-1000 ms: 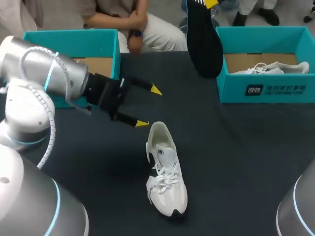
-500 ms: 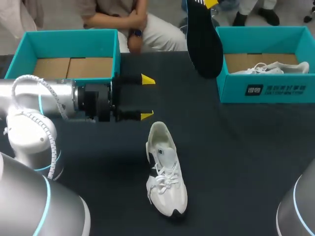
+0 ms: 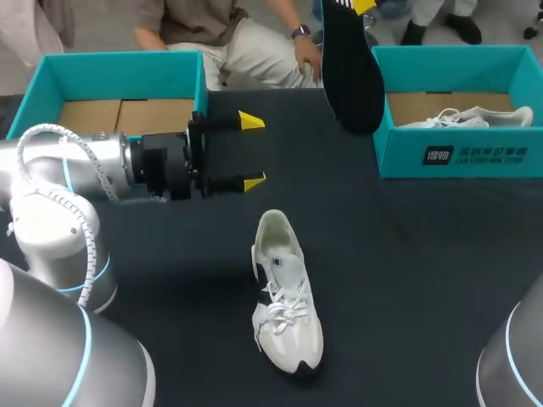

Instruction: Take the shoe out of the shoebox, open the shoe tongue, remove and reinsert the insole, then place the shoe into the shoebox

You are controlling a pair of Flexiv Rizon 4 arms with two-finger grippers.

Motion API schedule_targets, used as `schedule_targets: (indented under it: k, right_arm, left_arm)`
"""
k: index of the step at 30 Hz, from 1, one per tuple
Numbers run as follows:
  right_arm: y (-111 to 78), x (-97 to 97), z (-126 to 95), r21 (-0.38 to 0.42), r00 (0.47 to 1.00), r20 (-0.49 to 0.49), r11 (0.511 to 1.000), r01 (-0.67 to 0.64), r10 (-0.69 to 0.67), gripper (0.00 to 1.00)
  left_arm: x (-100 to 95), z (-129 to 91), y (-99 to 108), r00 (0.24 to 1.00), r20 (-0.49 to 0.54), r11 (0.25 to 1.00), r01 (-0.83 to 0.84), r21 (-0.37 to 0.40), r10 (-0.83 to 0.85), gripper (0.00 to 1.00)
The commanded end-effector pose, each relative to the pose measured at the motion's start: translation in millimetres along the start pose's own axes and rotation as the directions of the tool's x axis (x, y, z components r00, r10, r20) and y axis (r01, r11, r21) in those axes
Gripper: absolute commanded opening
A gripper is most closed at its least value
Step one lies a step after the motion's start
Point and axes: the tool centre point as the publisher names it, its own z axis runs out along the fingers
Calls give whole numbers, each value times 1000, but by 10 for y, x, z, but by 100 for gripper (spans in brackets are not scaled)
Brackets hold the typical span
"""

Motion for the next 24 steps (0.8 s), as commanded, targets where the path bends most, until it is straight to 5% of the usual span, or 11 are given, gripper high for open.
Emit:
schedule_targets:
  k: [1,17,24]
  right_arm:
    - [8,-2,9,3,1000,1,1000,-1,1,0]
    - [8,-2,9,3,1000,1,1000,-1,1,0]
    - [8,-2,9,3,1000,1,1000,-1,1,0]
  left_arm:
    - [-17,90,-26,1000,-3,1000,1,-12,-1,100]
    - [-17,90,-26,1000,-3,1000,1,-12,-1,100]
    - [-243,44,-19,988,34,988,-152,20,151,100]
